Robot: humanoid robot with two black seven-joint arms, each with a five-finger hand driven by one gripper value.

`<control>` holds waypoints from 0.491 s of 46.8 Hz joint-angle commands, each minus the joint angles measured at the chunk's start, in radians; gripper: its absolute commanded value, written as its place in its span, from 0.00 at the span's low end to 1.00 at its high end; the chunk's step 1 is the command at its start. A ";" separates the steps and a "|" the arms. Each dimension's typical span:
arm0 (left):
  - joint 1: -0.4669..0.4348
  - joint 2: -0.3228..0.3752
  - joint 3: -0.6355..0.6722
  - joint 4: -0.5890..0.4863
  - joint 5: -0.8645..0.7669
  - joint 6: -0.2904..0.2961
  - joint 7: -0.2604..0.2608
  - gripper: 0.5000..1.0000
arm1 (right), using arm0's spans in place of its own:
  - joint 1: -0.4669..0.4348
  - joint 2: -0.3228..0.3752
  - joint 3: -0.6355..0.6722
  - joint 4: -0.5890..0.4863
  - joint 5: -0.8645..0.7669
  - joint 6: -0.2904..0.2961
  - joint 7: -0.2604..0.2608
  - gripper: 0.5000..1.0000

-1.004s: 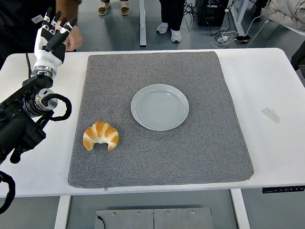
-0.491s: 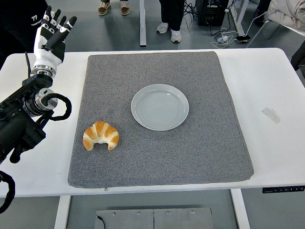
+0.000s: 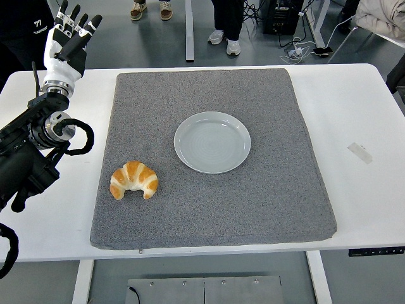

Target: Place the bread on the plate

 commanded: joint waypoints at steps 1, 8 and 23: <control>-0.011 0.007 0.055 -0.002 0.000 0.000 0.001 0.96 | 0.000 0.000 0.000 0.000 0.000 0.001 0.000 1.00; -0.037 0.063 0.228 -0.022 -0.002 -0.001 0.001 0.96 | 0.000 0.000 -0.001 0.000 0.000 -0.001 0.000 1.00; -0.084 0.142 0.394 -0.051 0.002 0.002 0.003 0.96 | 0.000 0.000 0.000 0.000 0.000 0.001 0.000 1.00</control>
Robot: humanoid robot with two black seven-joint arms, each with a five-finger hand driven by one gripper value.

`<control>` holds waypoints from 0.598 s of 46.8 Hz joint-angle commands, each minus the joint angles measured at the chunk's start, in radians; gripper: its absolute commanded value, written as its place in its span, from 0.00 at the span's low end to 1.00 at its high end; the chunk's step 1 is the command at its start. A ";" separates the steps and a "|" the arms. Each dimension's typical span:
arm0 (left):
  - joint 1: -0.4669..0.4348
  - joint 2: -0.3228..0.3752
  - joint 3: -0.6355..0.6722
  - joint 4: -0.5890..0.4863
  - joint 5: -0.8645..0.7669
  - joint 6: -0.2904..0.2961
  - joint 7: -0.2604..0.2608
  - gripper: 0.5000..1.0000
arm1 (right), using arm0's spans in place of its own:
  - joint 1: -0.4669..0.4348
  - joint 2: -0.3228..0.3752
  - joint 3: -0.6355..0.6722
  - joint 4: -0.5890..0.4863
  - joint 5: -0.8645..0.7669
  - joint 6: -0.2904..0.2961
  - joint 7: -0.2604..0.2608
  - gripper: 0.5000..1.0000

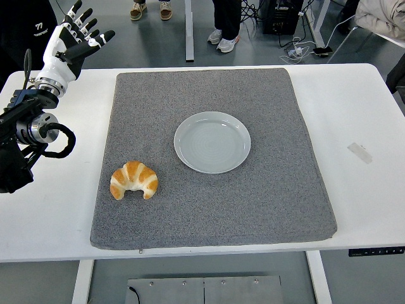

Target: Place the bread on the plate

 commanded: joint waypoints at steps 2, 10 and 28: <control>-0.015 0.047 0.068 -0.048 0.000 0.000 0.003 0.96 | 0.000 0.000 0.001 0.000 0.000 -0.001 0.000 1.00; -0.042 0.170 0.156 -0.188 0.017 0.005 0.011 0.96 | 0.001 0.000 0.001 0.000 0.000 -0.001 0.000 1.00; -0.056 0.300 0.167 -0.427 0.327 0.088 0.147 0.95 | 0.000 0.000 0.001 0.000 0.000 0.001 0.000 1.00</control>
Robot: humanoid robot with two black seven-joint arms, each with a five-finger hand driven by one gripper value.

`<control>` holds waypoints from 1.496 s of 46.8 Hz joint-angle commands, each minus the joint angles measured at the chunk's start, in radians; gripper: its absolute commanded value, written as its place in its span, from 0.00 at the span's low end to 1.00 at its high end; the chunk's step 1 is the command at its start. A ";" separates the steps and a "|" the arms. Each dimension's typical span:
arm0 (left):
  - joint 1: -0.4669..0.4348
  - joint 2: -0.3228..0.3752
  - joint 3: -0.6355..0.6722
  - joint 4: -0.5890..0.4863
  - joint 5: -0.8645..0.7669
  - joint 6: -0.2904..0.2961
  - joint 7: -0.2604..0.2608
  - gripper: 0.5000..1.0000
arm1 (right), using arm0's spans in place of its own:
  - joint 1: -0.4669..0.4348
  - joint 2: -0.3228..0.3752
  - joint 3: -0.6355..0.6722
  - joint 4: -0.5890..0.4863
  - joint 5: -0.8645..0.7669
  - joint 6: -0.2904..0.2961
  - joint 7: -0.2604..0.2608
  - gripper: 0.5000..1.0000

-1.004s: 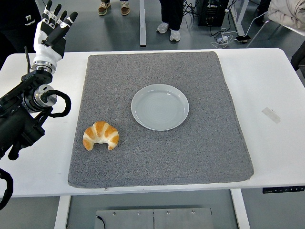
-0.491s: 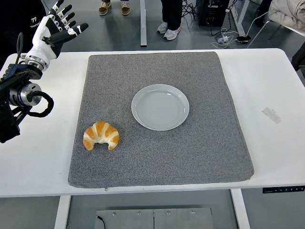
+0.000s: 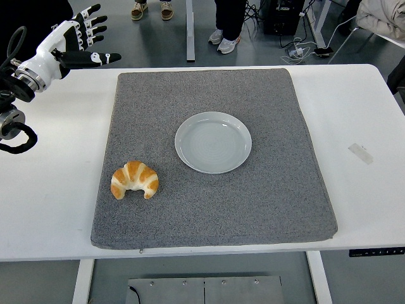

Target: Place the bread on the plate

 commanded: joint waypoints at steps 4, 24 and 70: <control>-0.001 0.065 0.005 -0.142 0.083 0.072 0.053 0.95 | 0.000 0.000 0.001 0.000 0.000 -0.001 0.000 1.00; -0.025 0.159 0.165 -0.330 0.369 0.209 0.156 0.95 | 0.000 0.000 -0.001 0.000 0.000 -0.001 0.000 1.00; -0.030 0.267 0.294 -0.650 0.663 0.257 0.291 0.96 | 0.000 0.000 -0.001 0.000 0.000 -0.001 0.000 1.00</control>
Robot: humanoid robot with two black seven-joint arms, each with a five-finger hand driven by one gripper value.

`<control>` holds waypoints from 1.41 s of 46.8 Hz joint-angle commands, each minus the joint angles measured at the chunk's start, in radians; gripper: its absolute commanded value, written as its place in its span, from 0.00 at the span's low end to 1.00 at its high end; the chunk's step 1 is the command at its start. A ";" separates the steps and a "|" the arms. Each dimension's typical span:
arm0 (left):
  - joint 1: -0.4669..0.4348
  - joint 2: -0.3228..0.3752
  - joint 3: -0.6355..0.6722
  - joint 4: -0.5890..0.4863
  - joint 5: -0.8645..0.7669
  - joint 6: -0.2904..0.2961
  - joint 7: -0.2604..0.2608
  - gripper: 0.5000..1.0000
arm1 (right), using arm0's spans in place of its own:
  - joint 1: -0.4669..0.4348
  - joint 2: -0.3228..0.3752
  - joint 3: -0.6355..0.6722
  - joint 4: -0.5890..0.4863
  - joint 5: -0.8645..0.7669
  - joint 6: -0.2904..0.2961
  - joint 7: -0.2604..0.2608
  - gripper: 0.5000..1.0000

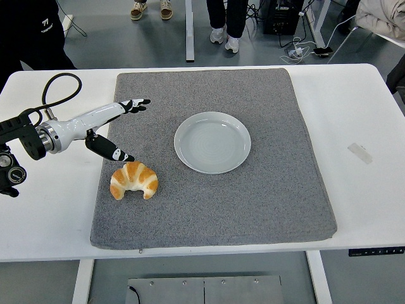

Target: Place the bread on the plate

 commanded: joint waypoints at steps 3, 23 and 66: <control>-0.001 0.016 0.027 -0.020 0.032 -0.002 0.000 0.96 | 0.000 0.000 -0.001 0.000 0.000 -0.001 0.000 1.00; 0.002 0.022 0.076 -0.037 0.124 -0.001 -0.026 0.96 | 0.000 0.000 0.001 0.000 0.000 -0.001 0.000 1.00; 0.040 -0.049 0.230 -0.017 0.230 0.318 -0.038 0.95 | 0.000 0.000 0.001 0.000 0.000 0.001 0.000 1.00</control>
